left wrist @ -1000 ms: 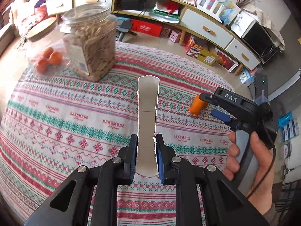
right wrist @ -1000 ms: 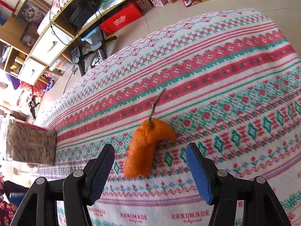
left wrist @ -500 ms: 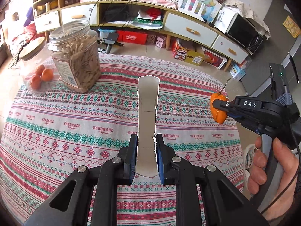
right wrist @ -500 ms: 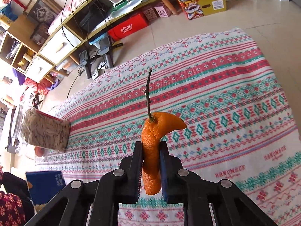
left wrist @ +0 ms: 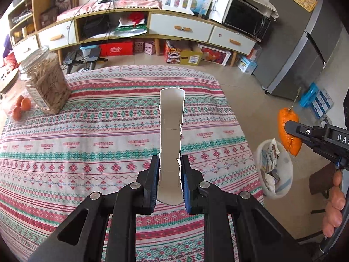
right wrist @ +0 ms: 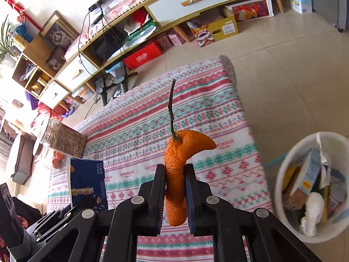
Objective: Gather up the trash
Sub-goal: 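Grasp the orange pepper with the right tool while the left tool holds the box, then carry the white box and orange pepper over the white bin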
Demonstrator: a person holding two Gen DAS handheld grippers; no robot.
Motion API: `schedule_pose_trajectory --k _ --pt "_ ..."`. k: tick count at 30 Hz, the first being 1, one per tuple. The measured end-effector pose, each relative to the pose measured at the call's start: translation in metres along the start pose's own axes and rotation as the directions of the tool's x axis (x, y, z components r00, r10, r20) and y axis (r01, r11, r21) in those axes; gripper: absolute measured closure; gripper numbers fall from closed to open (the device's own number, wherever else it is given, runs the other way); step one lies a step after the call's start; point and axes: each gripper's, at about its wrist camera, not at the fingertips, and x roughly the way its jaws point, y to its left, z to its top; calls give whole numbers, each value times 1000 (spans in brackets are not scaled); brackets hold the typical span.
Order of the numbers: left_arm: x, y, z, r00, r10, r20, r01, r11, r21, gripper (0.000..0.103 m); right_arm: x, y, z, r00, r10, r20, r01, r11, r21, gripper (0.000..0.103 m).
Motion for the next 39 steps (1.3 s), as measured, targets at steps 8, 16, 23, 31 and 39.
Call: schedule_pose_trajectory --k 8,16,23,31,39 --pt "19 -74 -22 993 -112 -25 113 990 87 83 -52 -97 -10 996 -72 51 64 988 143 87" --pt "57 -175 -39 961 -261 -94 271 956 114 83 -75 -176 -10 991 -126 45 107 949 298 86" --pt "83 -241 -47 950 -275 -150 300 938 174 83 -70 -184 -11 988 -152 -2 147 951 271 84" --pt "118 -270 -58 945 -244 -216 288 937 199 83 -52 -199 -11 977 -194 -85 210 941 266 83" --pt "131 -279 -61 953 -210 -216 256 942 216 82 -52 -201 -12 975 -204 -92 222 937 270 83"
